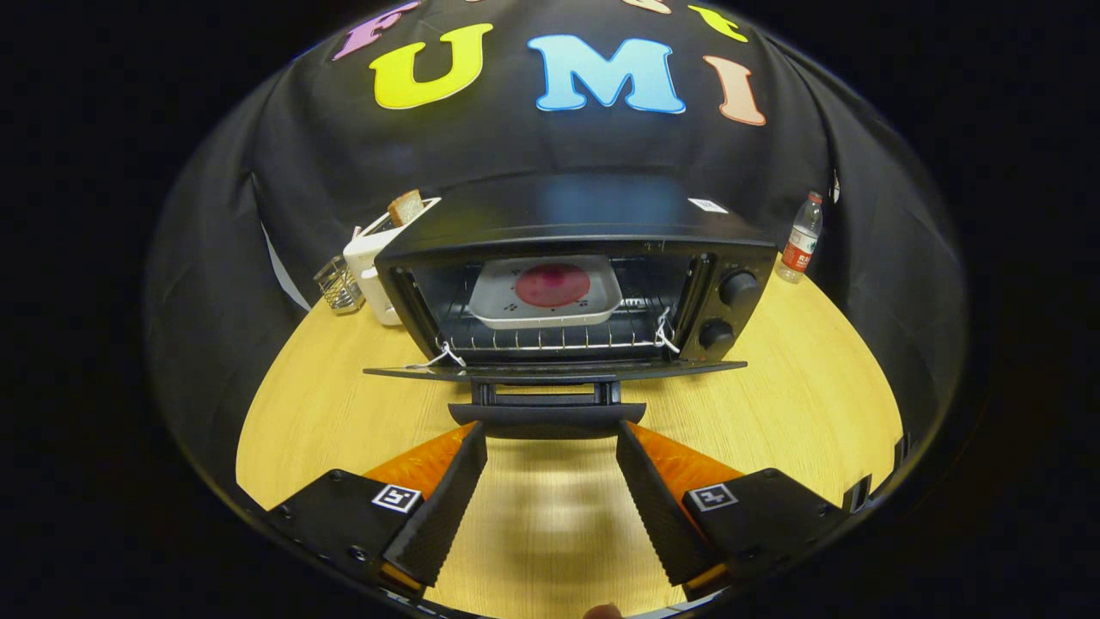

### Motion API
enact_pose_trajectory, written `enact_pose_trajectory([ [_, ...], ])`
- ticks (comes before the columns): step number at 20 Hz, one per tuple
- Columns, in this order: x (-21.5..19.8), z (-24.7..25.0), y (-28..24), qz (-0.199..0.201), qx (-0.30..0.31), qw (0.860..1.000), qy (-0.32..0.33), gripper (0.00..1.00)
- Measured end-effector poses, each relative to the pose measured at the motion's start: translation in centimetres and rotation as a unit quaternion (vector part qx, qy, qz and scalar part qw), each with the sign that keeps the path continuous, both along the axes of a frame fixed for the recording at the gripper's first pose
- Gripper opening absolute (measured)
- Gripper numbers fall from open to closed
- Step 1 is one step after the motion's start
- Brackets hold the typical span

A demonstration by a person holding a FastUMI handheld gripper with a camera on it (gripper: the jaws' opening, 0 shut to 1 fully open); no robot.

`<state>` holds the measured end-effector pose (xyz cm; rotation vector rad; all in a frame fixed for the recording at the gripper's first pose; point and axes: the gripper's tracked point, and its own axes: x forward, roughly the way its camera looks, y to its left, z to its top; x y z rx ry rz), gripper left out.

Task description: Open the toaster oven, put the food inside, and close the toaster oven door.

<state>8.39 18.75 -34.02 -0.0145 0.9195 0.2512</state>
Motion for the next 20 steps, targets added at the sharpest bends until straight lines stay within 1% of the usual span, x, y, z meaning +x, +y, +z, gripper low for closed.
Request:
enact_pose_trajectory([
  [4,1.2,1.1,0.2,0.000,0.010,1.000,-0.021,0.97],
  [8,1.2,1.7,0.0,-0.001,0.016,0.999,-0.034,0.97],
  [12,1.4,3.8,-0.4,0.005,0.008,0.996,-0.088,0.97],
  [14,1.5,5.2,-0.5,0.002,0.018,0.993,-0.115,0.97],
  [17,1.1,8.1,-1.2,-0.011,0.039,0.986,-0.162,0.97],
  [20,-0.3,11.0,-2.7,-0.029,0.045,0.980,-0.193,0.97],
])
